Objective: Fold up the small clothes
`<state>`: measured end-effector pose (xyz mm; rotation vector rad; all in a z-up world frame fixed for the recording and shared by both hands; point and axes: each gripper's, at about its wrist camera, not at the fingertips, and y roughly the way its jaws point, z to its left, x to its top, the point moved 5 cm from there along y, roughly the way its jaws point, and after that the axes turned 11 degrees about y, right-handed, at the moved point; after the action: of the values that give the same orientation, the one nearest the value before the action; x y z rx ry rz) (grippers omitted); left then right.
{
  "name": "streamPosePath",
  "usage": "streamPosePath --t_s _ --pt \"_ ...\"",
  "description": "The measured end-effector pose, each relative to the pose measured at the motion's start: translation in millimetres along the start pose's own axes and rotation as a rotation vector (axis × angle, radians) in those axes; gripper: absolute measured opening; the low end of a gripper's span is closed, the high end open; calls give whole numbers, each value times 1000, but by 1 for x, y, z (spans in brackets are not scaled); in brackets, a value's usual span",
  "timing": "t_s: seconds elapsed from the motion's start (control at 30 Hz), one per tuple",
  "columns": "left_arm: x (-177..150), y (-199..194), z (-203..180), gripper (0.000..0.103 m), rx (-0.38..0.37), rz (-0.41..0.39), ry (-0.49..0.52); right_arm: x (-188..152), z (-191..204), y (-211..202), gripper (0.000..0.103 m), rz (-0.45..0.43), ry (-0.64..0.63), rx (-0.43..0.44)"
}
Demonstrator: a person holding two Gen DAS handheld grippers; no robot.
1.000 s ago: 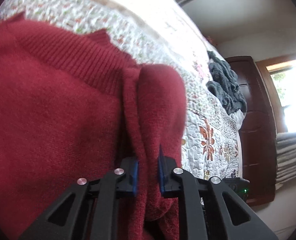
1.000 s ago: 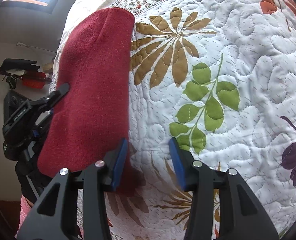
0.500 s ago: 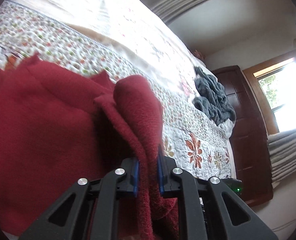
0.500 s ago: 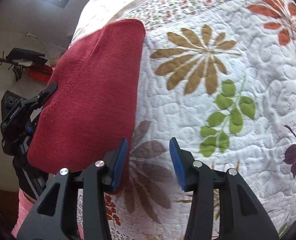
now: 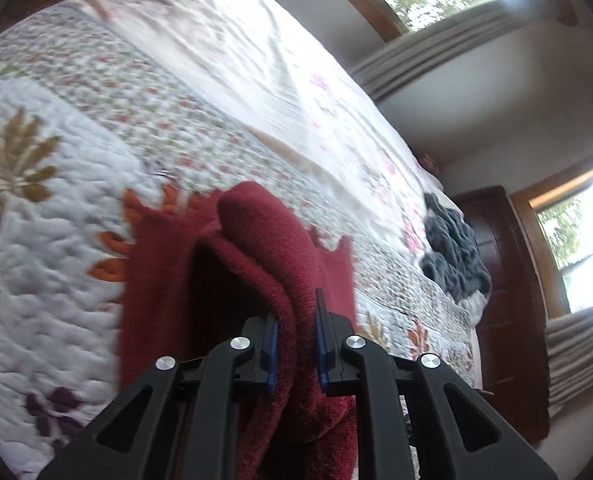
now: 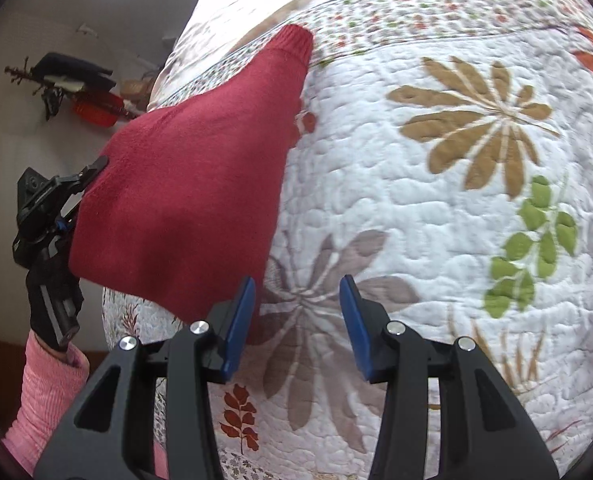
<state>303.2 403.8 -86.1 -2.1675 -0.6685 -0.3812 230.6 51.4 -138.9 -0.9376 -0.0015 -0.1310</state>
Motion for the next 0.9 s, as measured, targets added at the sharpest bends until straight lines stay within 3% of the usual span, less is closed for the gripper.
streamPosePath --t_s 0.23,0.37,0.5,0.67,0.9 --pt "-18 -2 47 14 36 18 -49 -15 29 21 45 50 -57 8" --pt "-43 20 72 15 16 123 -98 -20 37 33 46 75 -59 15" --pt "-49 8 70 19 -19 108 -114 -26 41 41 56 94 -48 13" --pt "-58 -33 58 24 -28 63 -81 -32 51 50 57 122 -44 34" --pt "-92 -49 20 37 -42 123 5 -37 51 68 60 155 14 42"
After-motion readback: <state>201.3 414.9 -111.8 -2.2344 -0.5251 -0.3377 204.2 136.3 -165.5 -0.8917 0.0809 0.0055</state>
